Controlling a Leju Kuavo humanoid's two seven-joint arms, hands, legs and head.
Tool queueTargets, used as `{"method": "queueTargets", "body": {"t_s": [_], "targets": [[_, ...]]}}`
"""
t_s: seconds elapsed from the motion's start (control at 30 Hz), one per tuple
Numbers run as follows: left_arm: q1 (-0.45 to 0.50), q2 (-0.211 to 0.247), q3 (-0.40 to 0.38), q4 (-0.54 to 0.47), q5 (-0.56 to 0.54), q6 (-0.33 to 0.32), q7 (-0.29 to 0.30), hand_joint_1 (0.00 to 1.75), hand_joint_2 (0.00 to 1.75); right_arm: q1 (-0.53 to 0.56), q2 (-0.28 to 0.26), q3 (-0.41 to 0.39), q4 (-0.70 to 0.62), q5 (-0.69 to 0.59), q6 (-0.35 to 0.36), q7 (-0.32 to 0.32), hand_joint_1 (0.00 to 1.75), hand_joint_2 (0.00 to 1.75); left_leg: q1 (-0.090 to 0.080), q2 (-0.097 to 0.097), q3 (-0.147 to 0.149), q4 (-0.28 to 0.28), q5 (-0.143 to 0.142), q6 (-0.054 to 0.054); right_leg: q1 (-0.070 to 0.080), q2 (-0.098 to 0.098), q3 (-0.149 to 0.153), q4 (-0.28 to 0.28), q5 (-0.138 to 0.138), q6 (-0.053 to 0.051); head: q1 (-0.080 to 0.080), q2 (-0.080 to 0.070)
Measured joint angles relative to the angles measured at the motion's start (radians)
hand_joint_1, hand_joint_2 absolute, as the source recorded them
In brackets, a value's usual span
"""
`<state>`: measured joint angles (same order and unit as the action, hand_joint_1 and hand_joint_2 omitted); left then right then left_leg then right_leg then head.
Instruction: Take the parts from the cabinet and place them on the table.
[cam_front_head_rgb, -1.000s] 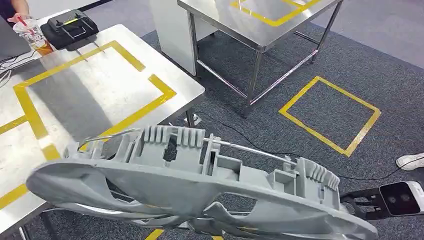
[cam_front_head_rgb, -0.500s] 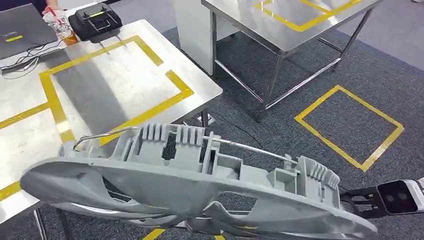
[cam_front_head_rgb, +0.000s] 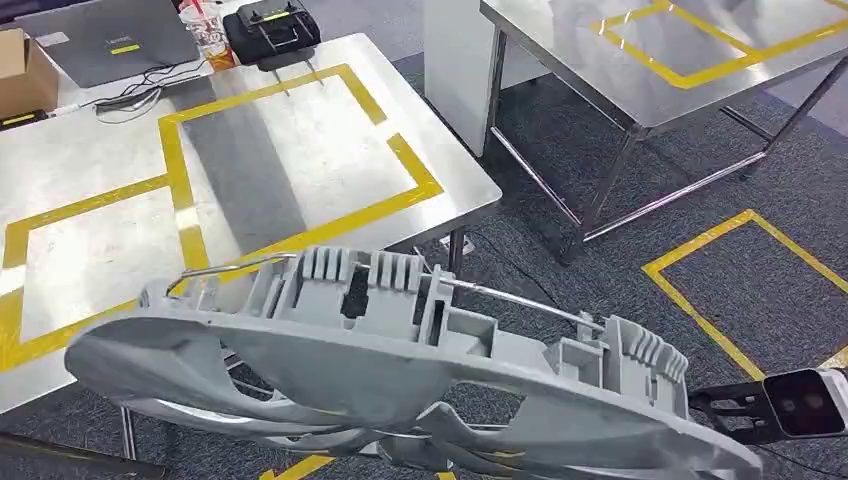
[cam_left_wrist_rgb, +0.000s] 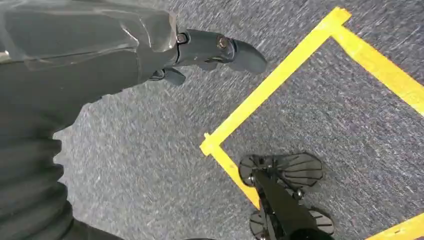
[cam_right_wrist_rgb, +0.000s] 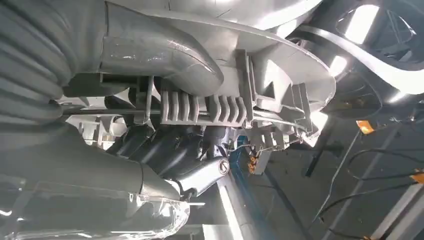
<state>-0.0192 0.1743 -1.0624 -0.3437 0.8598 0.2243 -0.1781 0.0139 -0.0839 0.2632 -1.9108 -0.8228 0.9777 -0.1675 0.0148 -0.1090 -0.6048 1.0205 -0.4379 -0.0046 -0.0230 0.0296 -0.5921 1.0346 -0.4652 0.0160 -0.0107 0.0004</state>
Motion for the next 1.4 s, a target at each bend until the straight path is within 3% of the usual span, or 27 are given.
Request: {"method": "queueTargets", "body": {"t_s": [0.03, 0.1, 0.13, 0.2, 0.23, 0.27, 0.33, 0.37, 0.4, 0.53, 0.57, 0.6, 0.63, 0.7, 0.77, 0.8, 0.87, 0.9, 0.93, 1.03, 1.07, 1.13, 1.2, 1.23, 1.27, 1.3, 1.4], "targets": [[0.002, 0.0, 0.0, 0.0, 0.0, 0.0, 0.0, 0.0, 1.75, -0.001, 0.0, 0.0, 0.0, 0.0, 0.0, 0.0, 1.66, 1.75, 0.0, -0.004, -0.001, 0.001, -0.002, -0.005, -0.007, -0.006, 0.003, -0.004, 0.003, -0.007, 0.0, 0.0], [0.003, 0.0, 0.002, 0.0, -0.003, -0.002, 0.0, 0.0, 1.75, -0.003, 0.002, -0.001, 0.0, 0.0, 0.002, 0.0, 1.66, 1.75, -0.004, 0.067, -0.02, 0.043, -0.029, -0.013, -0.009, -0.019, 0.007, -0.006, 0.002, -0.015, -0.007, 0.0], [0.0, 0.002, 0.005, 0.0, -0.004, -0.002, 0.0, 0.0, 1.75, -0.003, 0.002, -0.002, 0.0, 0.001, 0.003, 0.0, 1.66, 1.75, -0.001, 0.089, -0.055, 0.115, -0.067, -0.018, -0.006, -0.027, 0.009, -0.006, 0.0, -0.017, -0.01, 0.0], [-0.001, 0.001, 0.011, 0.0, -0.008, -0.003, 0.0, 0.0, 1.75, -0.003, 0.002, -0.004, 0.0, 0.003, 0.004, 0.0, 1.66, 1.75, 0.002, 0.098, -0.127, 0.253, -0.119, -0.021, -0.002, -0.044, 0.008, -0.005, -0.004, -0.023, -0.01, 0.0], [0.0, 0.0, 0.013, 0.0, -0.01, -0.004, 0.0, 0.0, 1.75, -0.002, 0.002, -0.004, 0.0, 0.006, 0.005, 0.0, 1.66, 1.75, 0.003, 0.099, -0.147, 0.287, -0.12, -0.021, -0.001, -0.053, 0.009, -0.005, -0.005, -0.024, -0.009, 0.0], [0.0, 0.0, 0.014, 0.0, -0.01, -0.005, 0.0, 0.0, 1.75, -0.002, 0.002, -0.004, 0.0, 0.008, 0.005, 0.0, 1.66, 1.75, 0.004, 0.102, -0.143, 0.273, -0.102, -0.02, 0.0, -0.062, 0.01, -0.005, -0.006, -0.025, -0.01, 0.0], [0.0, 0.001, 0.015, 0.0, -0.012, -0.006, 0.0, 0.0, 1.75, -0.003, 0.002, -0.004, 0.0, 0.009, 0.006, 0.0, 1.66, 1.75, 0.003, 0.115, -0.077, 0.141, -0.029, -0.015, 0.002, -0.077, 0.015, -0.005, -0.01, -0.025, -0.009, 0.0], [0.0, 0.002, 0.016, 0.0, -0.012, -0.006, 0.0, 0.0, 1.75, -0.003, 0.002, -0.004, 0.0, 0.009, 0.007, 0.0, 1.66, 1.75, 0.001, 0.14, -0.032, 0.06, 0.005, -0.007, 0.003, -0.083, 0.019, -0.006, -0.011, -0.024, -0.01, 0.0], [-0.003, 0.004, 0.017, 0.0, -0.012, -0.007, 0.0, 0.0, 1.75, -0.002, 0.002, -0.004, 0.0, 0.01, 0.008, 0.0, 1.66, 1.75, -0.011, 0.178, -0.01, 0.014, -0.008, -0.002, 0.008, -0.09, 0.021, -0.005, -0.014, -0.019, -0.008, 0.0], [-0.004, 0.005, 0.017, 0.0, -0.012, -0.01, -0.001, 0.0, 1.75, -0.003, 0.001, -0.008, 0.0, 0.01, 0.01, 0.0, 1.66, 1.75, -0.021, 0.138, -0.015, 0.006, -0.005, 0.022, 0.009, -0.121, 0.03, -0.013, -0.02, 0.002, -0.009, 0.0], [-0.003, 0.006, 0.017, 0.0, -0.012, -0.01, 0.0, 0.0, 1.75, -0.003, 0.001, -0.01, -0.001, 0.011, 0.01, 0.0, 1.66, 1.75, -0.007, 0.129, 0.007, -0.01, 0.006, 0.031, 0.006, -0.112, 0.024, -0.007, -0.026, 0.007, -0.008, 0.0], [-0.004, 0.004, 0.017, 0.0, -0.013, -0.011, -0.001, 0.0, 1.75, -0.003, 0.0, -0.011, -0.001, 0.012, 0.011, 0.0, 1.66, 1.75, -0.009, 0.12, 0.011, -0.015, 0.009, 0.036, 0.005, -0.076, 0.017, 0.021, -0.04, 0.006, -0.004, 0.0], [-0.007, 0.003, 0.017, 0.0, -0.013, -0.012, -0.001, 0.0, 1.75, -0.003, 0.0, -0.013, -0.001, 0.011, 0.012, -0.002, 1.66, 1.75, -0.009, 0.113, 0.01, -0.015, 0.011, 0.039, 0.005, -0.054, -0.012, 0.081, -0.069, 0.0, -0.004, 0.0], [-0.01, 0.003, 0.018, 0.0, -0.013, -0.015, -0.002, 0.0, 1.75, 0.0, -0.005, -0.014, 0.0, 0.011, 0.012, -0.004, 1.66, 1.75, -0.01, 0.09, 0.009, -0.014, 0.01, 0.041, 0.005, -0.038, -0.097, 0.243, -0.127, -0.005, 0.0, 0.0], [-0.008, 0.002, 0.018, 0.0, -0.013, -0.016, -0.002, 0.0, 1.75, 0.004, -0.007, -0.015, 0.002, 0.014, 0.012, -0.003, 1.66, 1.75, -0.011, 0.067, 0.01, -0.013, 0.01, 0.041, 0.005, -0.036, -0.132, 0.288, -0.123, 0.004, 0.0, 0.0], [-0.008, 0.001, 0.018, 0.0, -0.013, -0.016, -0.002, 0.0, 1.75, 0.004, -0.008, -0.015, 0.003, 0.014, 0.012, -0.003, 1.66, 1.75, -0.01, 0.058, 0.01, -0.013, 0.01, 0.041, 0.004, -0.036, -0.118, 0.25, -0.1, 0.011, 0.0, 0.0], [-0.008, -0.002, 0.018, 0.0, -0.014, -0.019, -0.002, 0.0, 1.75, 0.003, -0.009, -0.015, 0.003, 0.015, 0.012, -0.005, 1.66, 1.75, -0.008, 0.033, 0.013, -0.01, 0.006, 0.036, 0.0, -0.02, -0.031, 0.054, -0.015, 0.03, 0.001, 0.0], [-0.008, -0.002, 0.018, 0.0, -0.015, -0.021, -0.002, 0.0, 1.75, 0.002, -0.01, -0.016, 0.003, 0.016, 0.012, -0.005, 1.66, 1.75, -0.009, 0.024, 0.01, -0.005, 0.003, 0.03, -0.003, 0.008, -0.006, -0.01, 0.005, 0.025, 0.001, 0.0], [-0.008, -0.002, 0.019, 0.0, -0.016, -0.021, -0.002, 0.0, 1.75, 0.003, -0.01, -0.016, 0.003, 0.017, 0.012, -0.006, 1.66, 1.75, -0.014, 0.016, 0.008, -0.001, -0.001, 0.024, 0.001, -0.001, 0.004, -0.013, 0.009, 0.012, 0.001, 0.0], [0.0, -0.001, 0.021, 0.0, -0.021, -0.024, -0.002, 0.0, 1.75, 0.001, -0.011, -0.016, 0.003, 0.018, 0.012, -0.008, 1.66, 1.75, -0.008, 0.01, 0.006, -0.006, 0.001, 0.011, 0.01, -0.012, 0.003, -0.012, 0.01, -0.006, 0.001, 0.0], [0.002, 0.002, 0.022, 0.001, -0.023, -0.026, -0.002, 0.0, 1.75, 0.0, -0.01, -0.016, 0.003, 0.018, 0.012, -0.011, 1.66, 1.75, -0.006, 0.02, 0.005, 0.001, -0.006, 0.005, -0.002, -0.016, 0.006, -0.016, 0.013, -0.013, 0.001, 0.0], [0.0, 0.0, 0.023, 0.001, -0.025, -0.026, -0.003, 0.0, 1.75, 0.001, -0.01, -0.016, 0.003, 0.014, 0.011, -0.016, 1.66, 1.75, -0.008, 0.085, -0.026, 0.07, -0.049, -0.008, 0.0, -0.021, 0.01, -0.016, 0.009, -0.026, -0.008, 0.0], [-0.001, 0.0, 0.026, 0.001, -0.029, -0.028, -0.004, 0.0, 1.75, 0.002, -0.01, -0.016, 0.003, 0.006, 0.009, -0.018, 1.66, 1.75, -0.002, 0.1, -0.109, 0.237, -0.123, -0.015, 0.003, -0.029, 0.01, -0.016, 0.007, -0.028, -0.008, 0.0], [0.0, -0.002, 0.026, 0.001, -0.03, -0.031, -0.003, 0.0, 1.75, 0.002, -0.01, -0.016, 0.004, 0.006, 0.008, -0.018, 1.66, 1.75, -0.001, 0.103, -0.141, 0.298, -0.141, -0.016, 0.003, -0.032, 0.01, -0.016, 0.006, -0.029, -0.008, 0.0], [0.0, -0.003, 0.026, 0.001, -0.03, -0.033, -0.004, 0.0, 1.75, 0.002, -0.011, -0.016, 0.005, 0.005, 0.008, -0.018, 1.66, 1.75, -0.001, 0.103, -0.15, 0.31, -0.133, -0.016, 0.003, -0.035, 0.011, -0.016, 0.006, -0.029, -0.008, 0.0], [0.0, -0.003, 0.027, 0.001, -0.031, -0.034, -0.003, 0.0, 1.75, 0.002, -0.011, -0.016, 0.005, 0.005, 0.008, -0.018, 1.66, 1.75, -0.001, 0.104, -0.135, 0.275, -0.105, -0.015, 0.003, -0.036, 0.012, -0.016, 0.005, -0.029, -0.008, 0.0], [0.0, 0.0, 0.029, 0.002, -0.031, -0.034, -0.004, 0.0, 1.75, 0.002, -0.01, -0.016, 0.005, 0.002, 0.008, -0.018, 1.66, 1.75, -0.006, 0.118, -0.004, 0.021, 0.005, 0.005, 0.005, -0.038, 0.019, -0.016, 0.003, -0.025, -0.008, 0.0]]}}
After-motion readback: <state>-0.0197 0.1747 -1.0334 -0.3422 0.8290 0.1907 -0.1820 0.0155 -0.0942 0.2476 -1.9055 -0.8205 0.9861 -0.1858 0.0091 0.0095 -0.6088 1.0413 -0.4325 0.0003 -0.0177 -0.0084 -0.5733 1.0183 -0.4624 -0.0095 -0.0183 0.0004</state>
